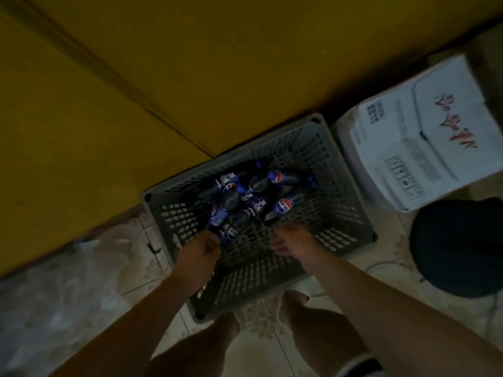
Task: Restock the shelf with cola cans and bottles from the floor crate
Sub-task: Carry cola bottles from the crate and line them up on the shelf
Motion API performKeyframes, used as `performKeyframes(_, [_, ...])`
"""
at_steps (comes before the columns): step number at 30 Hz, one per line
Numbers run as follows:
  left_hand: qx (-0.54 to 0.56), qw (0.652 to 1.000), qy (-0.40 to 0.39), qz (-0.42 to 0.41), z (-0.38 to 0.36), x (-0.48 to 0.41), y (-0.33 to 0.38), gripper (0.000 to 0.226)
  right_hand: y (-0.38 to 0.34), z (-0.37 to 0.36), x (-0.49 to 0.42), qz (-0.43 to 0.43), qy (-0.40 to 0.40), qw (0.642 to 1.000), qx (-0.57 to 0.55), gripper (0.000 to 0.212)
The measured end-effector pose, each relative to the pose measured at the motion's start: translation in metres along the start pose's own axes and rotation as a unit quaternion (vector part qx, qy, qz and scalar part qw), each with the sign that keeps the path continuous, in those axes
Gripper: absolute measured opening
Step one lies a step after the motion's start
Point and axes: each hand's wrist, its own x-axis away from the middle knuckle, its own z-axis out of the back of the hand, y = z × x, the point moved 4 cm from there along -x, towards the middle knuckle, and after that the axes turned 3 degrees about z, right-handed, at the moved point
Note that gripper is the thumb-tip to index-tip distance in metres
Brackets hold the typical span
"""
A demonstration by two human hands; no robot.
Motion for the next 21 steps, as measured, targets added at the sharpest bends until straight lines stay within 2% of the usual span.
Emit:
performKeyframes(2, [-0.054, 0.999, -0.004, 0.003, -0.016, -0.043, -0.013, 0.012, 0.014, -0.018, -0.039, -0.034, 0.005, 0.999, -0.031, 0.023])
performKeyframes(6, [-0.093, 0.995, 0.0, 0.018, -0.034, -0.117, -0.054, 0.049, 0.03, -0.067, -0.112, -0.078, -0.011, 0.996, -0.045, 0.042])
performKeyframes(10, [-0.146, 0.989, 0.016, 0.007, -0.052, -0.173, -0.089, 0.061, 0.04, -0.104, -0.168, -0.093, -0.033, 0.992, -0.076, 0.055])
performKeyframes(14, [-0.216, 0.976, 0.031, 0.003, -0.061, -0.206, -0.103, 0.076, 0.047, -0.124, -0.205, -0.08, 0.028, 0.984, -0.158, 0.063])
performKeyframes(16, [-0.244, 0.969, 0.026, 0.015, -0.065, -0.217, -0.102, 0.076, 0.047, -0.127, -0.207, -0.079, 0.049, 0.978, -0.185, 0.06])
performKeyframes(19, [-0.264, 0.964, 0.024, 0.009, -0.063, -0.228, -0.096, 0.062, 0.052, -0.122, -0.199, -0.079, 0.043, 0.978, -0.189, 0.049])
performKeyframes(21, [-0.297, 0.955, 0.013, -0.004, -0.06, -0.228, -0.092, 0.052, 0.057, -0.114, -0.193, -0.075, 0.026, 0.98, -0.183, 0.06])
